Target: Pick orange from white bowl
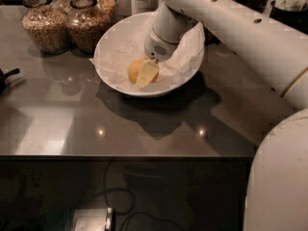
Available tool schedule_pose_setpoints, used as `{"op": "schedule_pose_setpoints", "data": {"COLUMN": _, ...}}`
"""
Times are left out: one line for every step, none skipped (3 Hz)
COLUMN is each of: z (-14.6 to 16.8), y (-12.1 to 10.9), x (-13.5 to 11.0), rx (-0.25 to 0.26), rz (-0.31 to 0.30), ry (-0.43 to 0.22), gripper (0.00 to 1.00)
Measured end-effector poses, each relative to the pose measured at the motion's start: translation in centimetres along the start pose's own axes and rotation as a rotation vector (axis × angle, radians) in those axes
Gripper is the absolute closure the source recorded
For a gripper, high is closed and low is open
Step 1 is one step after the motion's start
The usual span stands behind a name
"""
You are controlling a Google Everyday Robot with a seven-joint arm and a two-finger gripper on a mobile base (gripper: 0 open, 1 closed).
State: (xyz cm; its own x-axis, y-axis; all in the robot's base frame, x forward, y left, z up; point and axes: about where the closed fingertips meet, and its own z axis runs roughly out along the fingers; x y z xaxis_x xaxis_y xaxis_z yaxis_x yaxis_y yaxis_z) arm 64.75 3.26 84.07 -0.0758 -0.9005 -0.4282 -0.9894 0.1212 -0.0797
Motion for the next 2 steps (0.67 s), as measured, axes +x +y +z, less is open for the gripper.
{"op": "schedule_pose_setpoints", "data": {"z": -2.6, "y": 0.6, "x": -0.1, "rx": 0.053, "rz": 0.003, "ry": -0.094, "gripper": 0.97}}
{"op": "schedule_pose_setpoints", "data": {"z": -7.5, "y": 1.4, "x": -0.9, "rx": 0.108, "rz": -0.031, "ry": -0.302, "gripper": 1.00}}
